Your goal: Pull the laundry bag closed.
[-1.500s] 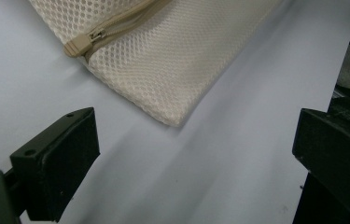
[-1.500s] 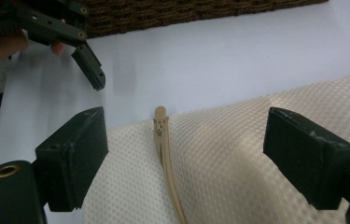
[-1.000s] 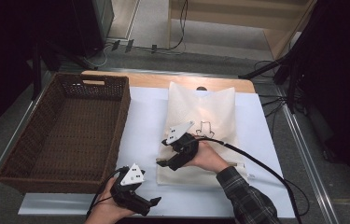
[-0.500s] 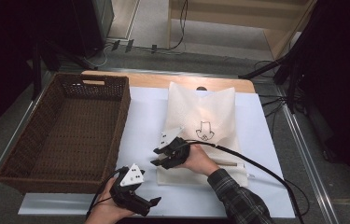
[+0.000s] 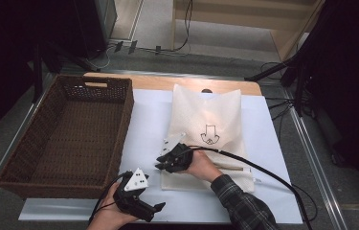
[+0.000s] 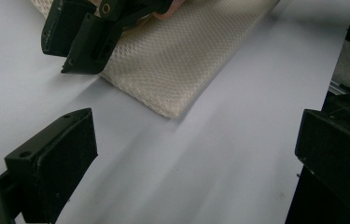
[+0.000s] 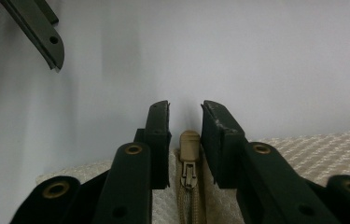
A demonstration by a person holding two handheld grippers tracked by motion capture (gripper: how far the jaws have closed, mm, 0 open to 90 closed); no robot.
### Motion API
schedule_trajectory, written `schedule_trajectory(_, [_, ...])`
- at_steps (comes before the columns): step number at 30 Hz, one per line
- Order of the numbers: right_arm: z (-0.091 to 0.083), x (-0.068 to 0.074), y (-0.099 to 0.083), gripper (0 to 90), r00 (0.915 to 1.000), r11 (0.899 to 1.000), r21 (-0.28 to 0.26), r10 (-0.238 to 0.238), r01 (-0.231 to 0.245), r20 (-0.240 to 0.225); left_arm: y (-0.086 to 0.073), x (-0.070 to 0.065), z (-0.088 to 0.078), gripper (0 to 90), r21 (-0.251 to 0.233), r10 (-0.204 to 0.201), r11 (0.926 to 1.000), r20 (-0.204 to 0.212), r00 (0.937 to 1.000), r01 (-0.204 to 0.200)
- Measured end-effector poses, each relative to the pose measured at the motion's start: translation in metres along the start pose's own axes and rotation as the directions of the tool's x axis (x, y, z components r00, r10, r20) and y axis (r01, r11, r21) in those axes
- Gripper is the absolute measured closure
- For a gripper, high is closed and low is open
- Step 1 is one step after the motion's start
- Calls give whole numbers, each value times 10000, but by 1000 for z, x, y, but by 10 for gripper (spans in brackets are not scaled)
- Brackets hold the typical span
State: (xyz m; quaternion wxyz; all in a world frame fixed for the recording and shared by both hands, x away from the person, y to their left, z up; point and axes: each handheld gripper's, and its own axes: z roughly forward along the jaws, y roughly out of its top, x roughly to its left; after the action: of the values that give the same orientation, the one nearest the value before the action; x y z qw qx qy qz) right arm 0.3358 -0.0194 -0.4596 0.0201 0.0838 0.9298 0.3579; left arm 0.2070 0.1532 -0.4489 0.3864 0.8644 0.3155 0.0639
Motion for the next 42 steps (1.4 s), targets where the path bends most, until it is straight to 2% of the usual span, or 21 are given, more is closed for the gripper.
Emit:
schedule_trajectory(5, [0,1,0,806,10000,10000,-57,-34,34,50,0,0,0,0,9,-9,10000,29,10000,9])
schedule_trajectory(17, [-19,4,2,811,10000,9992,-389,-53,54,32,0,1,1,0,73,51,10000,51,10000,-51])
schedule_trajectory(26, [-35,1,-12,810,9998,9993,-343,149,-146,89,0,1,1,0,88,74,9999,99,9999,-75])
schedule_trajectory(32, [-50,-2,-19,710,9994,9981,-515,346,-345,4,1,1,1,0,113,83,9999,114,9999,-84])
schedule_trajectory(38, [-64,-5,-34,645,9986,9988,-285,406,-397,340,1,1,1,0,117,84,9999,131,9999,-86])
schedule_trajectory(42, [-68,-8,-46,604,9970,9974,-272,672,-662,391,1,0,2,0,114,76,9999,152,9999,-78])
